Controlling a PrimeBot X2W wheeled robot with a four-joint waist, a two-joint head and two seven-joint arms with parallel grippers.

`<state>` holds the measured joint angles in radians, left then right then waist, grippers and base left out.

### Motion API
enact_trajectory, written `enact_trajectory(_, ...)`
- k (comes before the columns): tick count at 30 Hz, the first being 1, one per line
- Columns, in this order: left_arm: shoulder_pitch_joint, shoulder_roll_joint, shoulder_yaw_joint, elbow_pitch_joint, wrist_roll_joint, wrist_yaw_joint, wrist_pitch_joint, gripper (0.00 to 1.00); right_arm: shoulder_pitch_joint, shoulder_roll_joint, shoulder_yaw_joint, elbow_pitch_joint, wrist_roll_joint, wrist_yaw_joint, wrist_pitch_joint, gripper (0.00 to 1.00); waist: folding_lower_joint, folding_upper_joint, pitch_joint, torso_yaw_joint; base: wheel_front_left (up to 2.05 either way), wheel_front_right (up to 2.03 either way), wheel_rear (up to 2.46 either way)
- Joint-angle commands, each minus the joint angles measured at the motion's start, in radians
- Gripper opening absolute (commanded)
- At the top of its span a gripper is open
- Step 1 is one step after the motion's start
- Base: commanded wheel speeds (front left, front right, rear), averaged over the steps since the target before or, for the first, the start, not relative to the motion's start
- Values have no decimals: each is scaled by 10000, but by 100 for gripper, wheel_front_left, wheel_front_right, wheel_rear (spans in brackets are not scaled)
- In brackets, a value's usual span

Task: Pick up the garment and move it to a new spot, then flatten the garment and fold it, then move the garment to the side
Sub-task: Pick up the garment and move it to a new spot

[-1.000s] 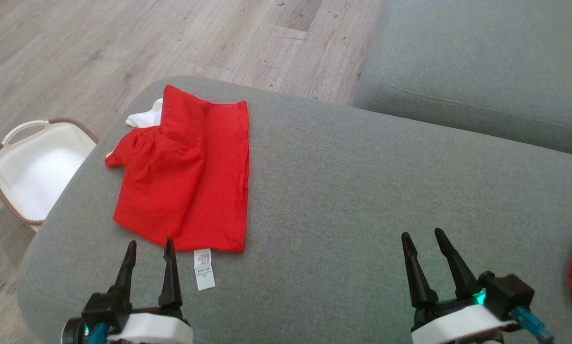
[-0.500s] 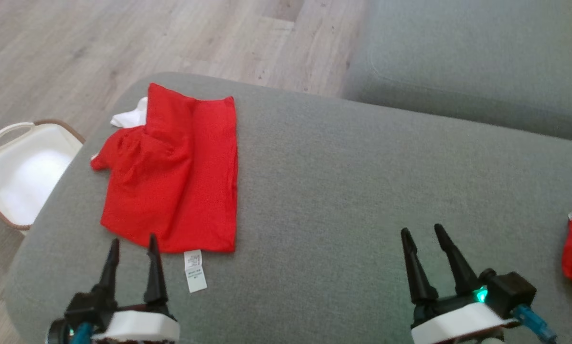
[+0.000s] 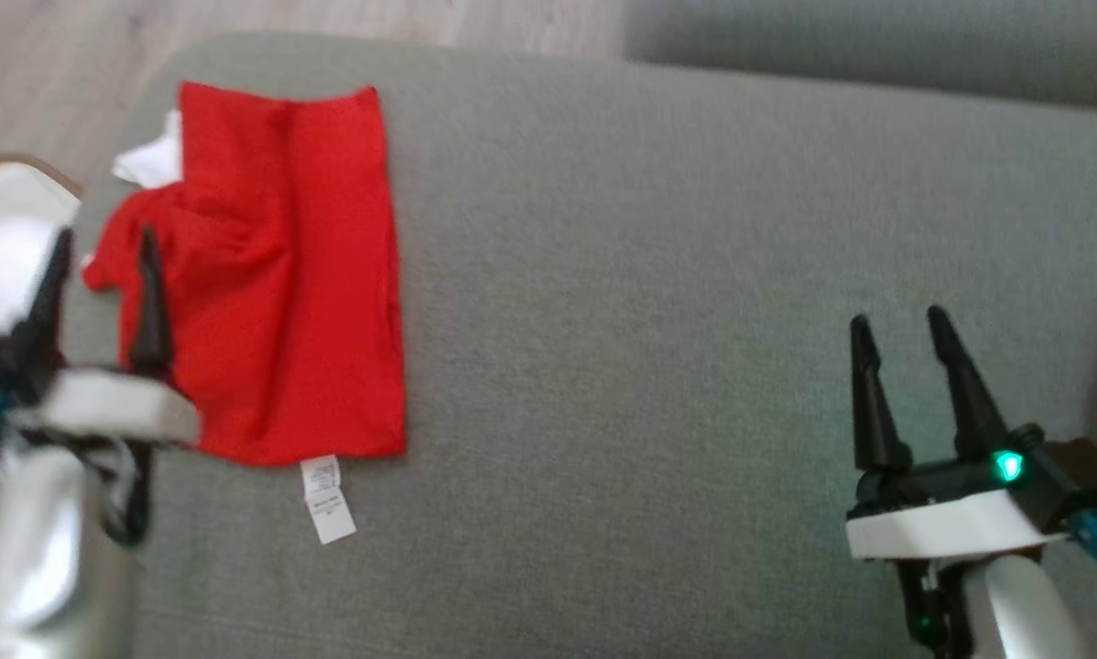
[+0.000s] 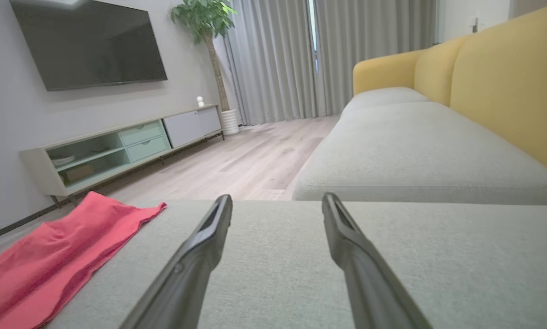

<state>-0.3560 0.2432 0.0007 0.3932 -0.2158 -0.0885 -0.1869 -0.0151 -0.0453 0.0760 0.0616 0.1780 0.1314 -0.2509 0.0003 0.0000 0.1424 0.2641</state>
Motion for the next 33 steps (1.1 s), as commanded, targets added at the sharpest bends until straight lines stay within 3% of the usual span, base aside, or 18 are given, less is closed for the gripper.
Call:
enact_trajectory(1, -731, 589, 333, 9, 74, -57, 250, 100, -383, -49, 139, -408, -115, -7, -109, 100, -3, 0, 583, -345, 0, 0, 0)
enact_trajectory(10, -3617, 2217, -709, 3264, -228, -406, 2607, 100, -1057, -49, -60, -795, -496, -7, -109, 100, -3, 0, 1845, -975, 0, 0, 0)
enact_trajectory(18, -4290, 2703, -2102, 5024, -1247, -419, 3781, 100, -1237, -49, -18, -927, -542, -7, -109, 100, -3, 0, 2332, -1376, 0, 0, 0)
enact_trajectory(24, -4418, 2725, -2723, 6023, -1970, -420, 4281, 100, -1281, -49, 16, -979, -578, -7, -109, 100, -3, 0, 2474, -1524, 0, 0, 0)
enact_trajectory(25, -4438, 2717, -2808, 6107, -2084, -420, 4307, 47, -1279, -49, 25, -979, -581, -7, -109, 100, -3, 0, 2473, -1542, 0, 0, 0)
enact_trajectory(26, -4457, 2709, -2885, 6160, -2208, -420, 4290, 4, -1274, -49, 31, -979, -586, -7, -109, 100, -3, 0, 2467, -1557, 0, 0, 0)
enact_trajectory(27, -4468, 2704, -2964, 6174, -2336, -420, 4221, 0, -1268, -49, 34, -976, -589, -7, -109, 100, -3, 0, 2451, -1568, 0, 0, 0)
enact_trajectory(30, -4511, 2762, -3085, 6157, -2495, -421, 3842, 0, -1249, -49, 36, -948, -589, -7, -109, 100, -3, 0, 2373, -1586, 0, 0, 0)
enact_trajectory(33, -4731, 2903, -3029, 6044, -2555, -421, 2642, 0, -1220, -49, 53, -897, -562, -7, -109, 100, -3, 0, 2175, -1598, 0, 0, 0)
